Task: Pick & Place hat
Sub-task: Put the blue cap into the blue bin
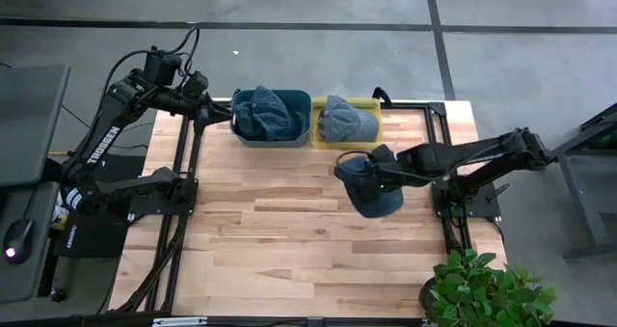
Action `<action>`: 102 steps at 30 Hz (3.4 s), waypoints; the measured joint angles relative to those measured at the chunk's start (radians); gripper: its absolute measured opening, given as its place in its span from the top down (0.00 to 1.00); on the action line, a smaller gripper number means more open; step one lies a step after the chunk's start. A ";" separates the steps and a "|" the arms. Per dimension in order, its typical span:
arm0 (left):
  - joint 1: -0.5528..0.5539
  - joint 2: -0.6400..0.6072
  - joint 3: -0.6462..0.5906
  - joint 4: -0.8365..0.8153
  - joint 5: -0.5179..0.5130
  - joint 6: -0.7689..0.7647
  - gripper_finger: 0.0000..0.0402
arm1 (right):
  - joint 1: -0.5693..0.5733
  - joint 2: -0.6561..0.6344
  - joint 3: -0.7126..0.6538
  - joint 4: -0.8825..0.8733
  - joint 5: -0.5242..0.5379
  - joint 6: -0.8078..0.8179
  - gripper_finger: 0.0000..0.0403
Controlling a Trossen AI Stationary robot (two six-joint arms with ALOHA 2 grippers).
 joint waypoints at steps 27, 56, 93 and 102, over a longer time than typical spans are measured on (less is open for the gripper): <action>-0.266 0.343 0.000 0.433 0.376 -0.356 0.71 | -0.214 -0.001 0.356 0.102 0.029 -1.089 0.97; -0.493 0.624 -0.001 1.084 0.147 -0.895 0.25 | -0.236 -0.001 0.367 0.072 -0.063 -1.241 0.97; -0.532 0.631 0.000 1.022 -0.036 -0.853 0.25 | -0.379 0.122 0.367 0.250 -0.128 -1.297 0.97; -0.557 0.638 0.001 1.045 -0.072 -0.853 0.25 | -0.422 0.140 0.367 0.311 -0.180 -1.312 0.97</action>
